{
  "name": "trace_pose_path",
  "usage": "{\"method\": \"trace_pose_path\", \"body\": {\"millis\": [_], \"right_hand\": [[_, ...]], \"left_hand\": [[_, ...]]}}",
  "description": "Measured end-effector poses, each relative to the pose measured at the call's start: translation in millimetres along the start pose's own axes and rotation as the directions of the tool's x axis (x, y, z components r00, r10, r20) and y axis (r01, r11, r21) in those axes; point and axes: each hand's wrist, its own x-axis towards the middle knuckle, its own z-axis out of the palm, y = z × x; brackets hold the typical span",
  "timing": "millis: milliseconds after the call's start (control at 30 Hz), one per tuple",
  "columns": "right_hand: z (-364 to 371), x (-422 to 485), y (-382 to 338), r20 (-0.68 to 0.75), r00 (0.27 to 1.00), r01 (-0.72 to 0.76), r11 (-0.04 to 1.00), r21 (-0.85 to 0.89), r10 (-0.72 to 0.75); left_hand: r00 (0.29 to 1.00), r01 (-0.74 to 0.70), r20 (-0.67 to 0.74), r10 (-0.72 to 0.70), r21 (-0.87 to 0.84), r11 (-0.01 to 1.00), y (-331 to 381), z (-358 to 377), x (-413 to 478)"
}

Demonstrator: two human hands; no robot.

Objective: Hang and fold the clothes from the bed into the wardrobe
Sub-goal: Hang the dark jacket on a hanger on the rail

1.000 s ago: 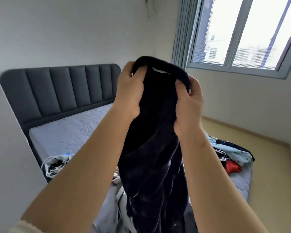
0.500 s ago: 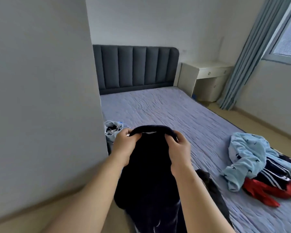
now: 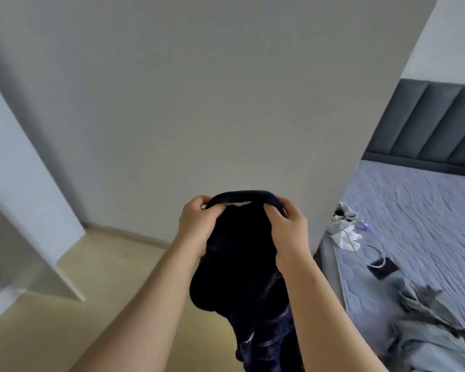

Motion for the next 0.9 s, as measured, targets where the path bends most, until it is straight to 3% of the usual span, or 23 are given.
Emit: {"method": "trace_pose_path", "body": {"millis": [233,300,400,500,633,700,800,900], "right_hand": [[152,-33,15,0.303,0.953,-0.023,0.999,-0.029,0.031],[185,-44,19,0.384,0.923,0.007,0.998,-0.059,0.017],[225,-53,20,0.507,0.861,0.130,0.982,-0.137,-0.043],[263,-53,21,0.606,0.792,0.219,0.960,-0.174,-0.071],[313,-48,34,0.690,0.720,0.323,0.918,-0.230,-0.080],[339,-45,41,0.702,0.708,0.365,0.892,-0.267,-0.080],[376,-34,44,0.684,0.727,0.308,0.917,-0.254,-0.054],[414,-24,35,0.698,0.713,0.278,0.941,-0.195,-0.066]], "left_hand": [[0.953,-0.025,-0.302,0.024,0.003,1.000,2,-160,9],[0.949,0.008,-0.317,-0.004,0.010,1.000,-1,-197,6],[0.965,0.171,-0.199,-0.171,-0.015,0.985,-3,-242,0],[0.932,0.158,-0.328,-0.155,-0.018,0.987,-7,-277,0],[0.738,-0.061,-0.672,0.069,0.036,0.997,-4,-313,5],[0.640,-0.063,-0.749,0.169,0.168,0.984,-1,-333,8],[0.585,0.115,-0.777,0.233,0.363,0.925,0,-368,17],[0.561,0.394,-0.795,0.229,0.500,0.771,-8,-406,31]]}}
